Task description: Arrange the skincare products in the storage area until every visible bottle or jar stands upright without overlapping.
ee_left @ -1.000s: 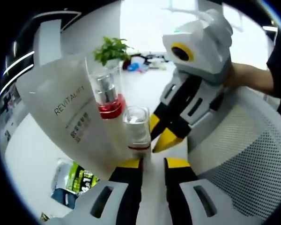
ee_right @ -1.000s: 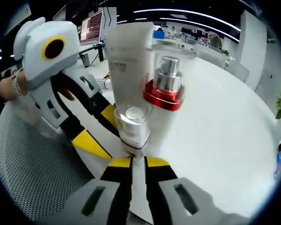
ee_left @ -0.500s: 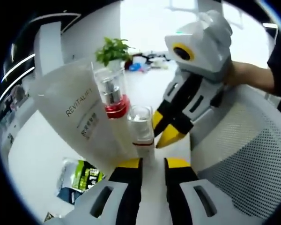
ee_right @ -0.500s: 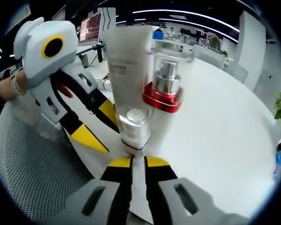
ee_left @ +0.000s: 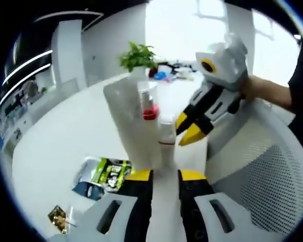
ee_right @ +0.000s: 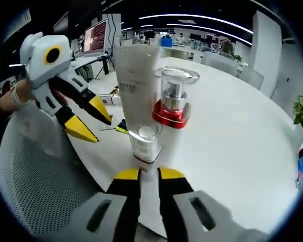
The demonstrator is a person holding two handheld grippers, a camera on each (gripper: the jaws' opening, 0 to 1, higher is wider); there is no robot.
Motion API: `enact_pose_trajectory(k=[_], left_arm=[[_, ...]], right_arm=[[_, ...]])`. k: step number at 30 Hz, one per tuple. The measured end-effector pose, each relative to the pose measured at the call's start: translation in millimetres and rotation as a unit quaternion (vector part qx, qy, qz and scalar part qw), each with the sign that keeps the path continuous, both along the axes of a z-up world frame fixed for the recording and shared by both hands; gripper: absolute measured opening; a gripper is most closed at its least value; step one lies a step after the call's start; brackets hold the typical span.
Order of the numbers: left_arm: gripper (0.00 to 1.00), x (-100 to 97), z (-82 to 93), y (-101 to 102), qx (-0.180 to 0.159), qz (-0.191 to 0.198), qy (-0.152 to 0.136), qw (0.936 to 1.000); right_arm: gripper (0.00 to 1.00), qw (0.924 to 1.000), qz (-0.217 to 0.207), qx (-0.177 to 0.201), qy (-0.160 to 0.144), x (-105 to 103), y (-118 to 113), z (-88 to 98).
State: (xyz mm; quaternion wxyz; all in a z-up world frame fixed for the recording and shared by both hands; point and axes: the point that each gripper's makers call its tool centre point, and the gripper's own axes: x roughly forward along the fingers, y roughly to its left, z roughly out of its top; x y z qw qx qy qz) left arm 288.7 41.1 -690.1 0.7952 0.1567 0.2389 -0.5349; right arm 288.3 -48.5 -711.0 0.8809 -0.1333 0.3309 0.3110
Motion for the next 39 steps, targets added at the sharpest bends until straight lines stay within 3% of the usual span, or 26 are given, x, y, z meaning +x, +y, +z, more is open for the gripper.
enact_pose_trajectory(k=[9,13,19,23,27,39], left_arm=[[0.27,14.2,12.4,39.6,-0.006,0.062,-0.014,0.9980],[0.33,17.8,14.1,55.3,-0.004,0.084,-0.017,0.9963],[0.41,19.4,23.5,66.7,-0.010,0.104,-0.019,0.9943],[0.48,23.4,31.6,72.8,-0.014,0.119,-0.027,0.9925],[0.54,24.8,39.4,85.2,-0.012,0.136,-0.035,0.9900],[0.74,21.1,41.2,109.6,-0.005,0.168,-0.029,0.9854]], right_arm=[[0.25,0.9997,-0.009,0.008,-0.019,-6.3,-0.4,14.0],[0.35,0.9993,-0.015,0.009,-0.032,-4.2,1.5,20.8],[0.47,0.9982,-0.026,0.021,-0.049,0.8,1.0,34.9],[0.60,0.9970,-0.044,0.014,-0.062,4.8,-6.4,40.8],[0.68,0.9949,-0.061,0.043,-0.068,7.1,-9.3,47.7],[0.88,0.9935,-0.064,0.061,-0.071,3.6,-2.7,51.7]])
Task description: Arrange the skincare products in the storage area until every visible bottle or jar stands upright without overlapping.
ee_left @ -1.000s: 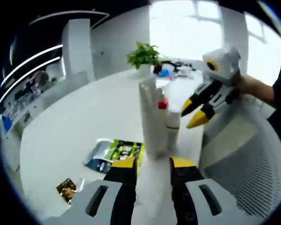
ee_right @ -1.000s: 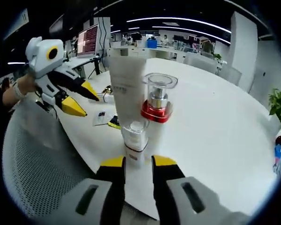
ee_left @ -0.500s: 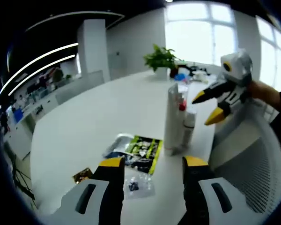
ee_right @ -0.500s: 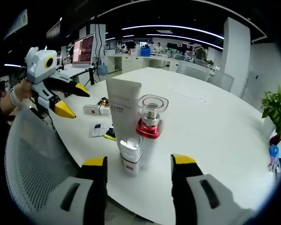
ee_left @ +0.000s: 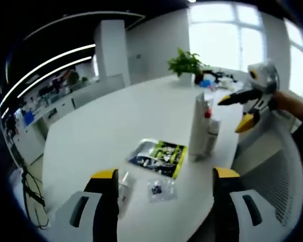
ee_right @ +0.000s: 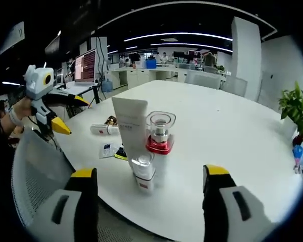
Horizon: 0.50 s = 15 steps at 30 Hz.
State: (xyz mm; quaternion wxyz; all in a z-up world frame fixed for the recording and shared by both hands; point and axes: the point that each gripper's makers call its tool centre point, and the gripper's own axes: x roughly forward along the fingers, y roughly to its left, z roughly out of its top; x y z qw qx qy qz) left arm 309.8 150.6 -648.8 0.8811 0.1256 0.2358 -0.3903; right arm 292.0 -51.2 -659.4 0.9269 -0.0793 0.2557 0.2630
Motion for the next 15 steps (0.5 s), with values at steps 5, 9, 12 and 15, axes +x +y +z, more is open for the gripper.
enact_pose_trajectory(k=[5,9,12,15], left_arm=[[0.85,-4.2,-5.8,5.2,-0.003,0.012,0.021,0.9997],[0.92,-4.2,-17.2,12.8,0.013,0.010,0.047,0.9988],[0.94,-4.1,-17.6,15.6,0.013,0.014,0.049,0.9986],[0.97,-0.5,-17.6,19.9,0.011,0.026,0.048,0.9985]], right_arm=[[0.94,0.9999,0.009,0.013,0.003,-3.9,5.2,-0.2],[0.99,0.9998,0.017,0.014,-0.002,-7.4,8.6,-0.6],[0.99,0.9998,0.016,0.011,0.001,-9.5,8.6,-2.3],[0.99,0.9998,0.013,0.017,0.002,-10.2,8.9,-1.9]])
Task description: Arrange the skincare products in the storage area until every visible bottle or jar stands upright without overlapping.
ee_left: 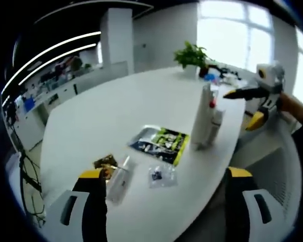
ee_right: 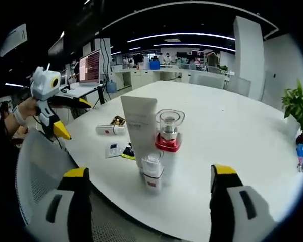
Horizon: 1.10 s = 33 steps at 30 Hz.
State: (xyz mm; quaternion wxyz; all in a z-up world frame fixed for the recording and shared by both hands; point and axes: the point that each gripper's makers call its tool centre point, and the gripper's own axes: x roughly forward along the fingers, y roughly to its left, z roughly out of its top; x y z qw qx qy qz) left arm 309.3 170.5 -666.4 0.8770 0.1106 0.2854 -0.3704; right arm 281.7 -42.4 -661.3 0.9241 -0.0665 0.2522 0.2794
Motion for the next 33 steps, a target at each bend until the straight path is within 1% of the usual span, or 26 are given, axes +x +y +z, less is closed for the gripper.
enact_pose_trajectory(k=[4,8,10,11,13,15,19,22,24,26,27,28,29,31,33], left_arm=[[0.97,2.8,-2.3,6.5,0.009,0.007,0.004,0.9999],[0.97,3.4,-9.8,12.5,0.022,0.004,0.016,0.9996],[0.97,5.0,-16.9,16.3,0.033,0.002,0.023,0.9992],[0.97,4.3,-21.6,18.8,0.042,0.001,0.032,0.9986],[0.97,4.5,-29.4,23.1,0.061,-0.001,0.042,0.9972],[0.97,2.4,-36.7,24.6,0.071,-0.008,0.058,0.9958],[0.97,5.3,-41.8,24.5,0.078,-0.012,0.064,0.9948],[0.97,10.3,-44.8,24.8,0.086,-0.017,0.067,0.9938],[0.97,16.0,-46.8,24.1,0.092,-0.020,0.067,0.9933],[0.97,21.6,-50.3,25.0,0.102,-0.021,0.071,0.9920],[0.97,23.6,-51.7,25.5,0.107,-0.023,0.070,0.9915],[0.96,26.1,-55.2,27.5,0.119,-0.029,0.074,0.9898],[0.96,26.9,-57.7,28.7,0.125,-0.031,0.079,0.9885],[0.95,31.1,-61.8,29.0,0.133,-0.038,0.083,0.9868],[0.93,34.7,-64.0,28.2,0.137,-0.045,0.086,0.9859]], right_arm=[[0.99,1.0000,0.003,0.000,-0.005,-0.9,0.7,2.4],[0.99,1.0000,0.004,0.001,-0.005,-1.0,1.3,1.9],[0.99,1.0000,0.004,0.004,-0.006,-1.1,2.1,1.7],[0.99,0.9999,0.006,0.008,-0.005,-1.6,3.4,1.1],[0.99,0.9999,0.011,0.003,-0.002,-3.1,5.2,-1.3],[0.99,0.9999,0.014,-0.004,-0.007,-3.0,5.6,-1.0],[0.99,0.9999,0.012,0.001,-0.006,-3.1,4.6,-1.3],[0.99,0.9996,0.018,-0.003,-0.020,-3.4,7.0,0.8],[0.99,0.9993,0.023,-0.017,-0.023,-3.9,8.0,-1.6],[0.99,0.9992,0.027,-0.021,-0.019,-4.0,9.2,-3.8],[0.99,0.9993,0.028,-0.020,-0.017,-3.9,9.4,-4.5],[0.99,0.9993,0.028,-0.017,-0.017,-3.2,9.5,-4.5],[0.99,0.9993,0.028,-0.010,-0.021,-1.1,10.4,-3.1],[0.99,0.9994,0.028,-0.002,-0.021,0.3,11.0,-2.3],[0.99,0.9992,0.030,-0.004,-0.026,-0.1,11.4,-1.6]])
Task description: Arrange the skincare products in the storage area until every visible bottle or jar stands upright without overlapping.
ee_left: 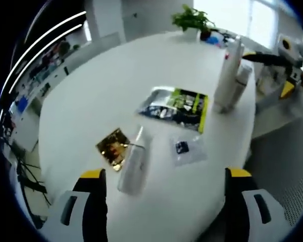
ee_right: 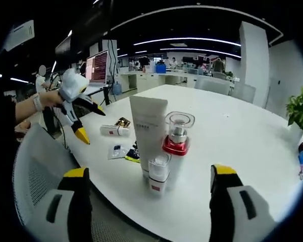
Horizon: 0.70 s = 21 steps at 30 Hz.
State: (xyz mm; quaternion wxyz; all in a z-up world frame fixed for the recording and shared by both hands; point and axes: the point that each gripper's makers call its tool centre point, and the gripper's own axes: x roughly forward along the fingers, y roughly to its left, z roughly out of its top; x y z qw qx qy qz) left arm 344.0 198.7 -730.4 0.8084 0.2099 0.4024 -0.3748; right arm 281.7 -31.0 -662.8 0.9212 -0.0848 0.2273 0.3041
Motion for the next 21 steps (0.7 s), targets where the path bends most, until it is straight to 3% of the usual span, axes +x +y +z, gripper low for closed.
enact_pose_trajectory(k=[6,9,14,21], left_arm=[[0.88,11.2,-6.7,-0.7,0.027,-0.032,-0.001,0.9991],[0.84,16.8,-6.8,-2.1,0.026,-0.032,-0.002,0.9991],[0.69,34.1,-12.4,-5.6,0.021,-0.035,-0.003,0.9992],[0.53,44.6,-24.8,-2.0,0.047,-0.052,0.007,0.9975]], right_arm=[[0.99,0.9999,-0.011,-0.001,-0.009,2.8,-4.0,1.5],[0.99,0.9994,-0.017,0.027,-0.008,4.3,-4.7,6.3],[0.99,0.9994,-0.021,0.027,-0.011,5.2,-5.2,6.4],[0.99,0.9993,-0.021,0.028,-0.014,5.8,-5.1,7.2]])
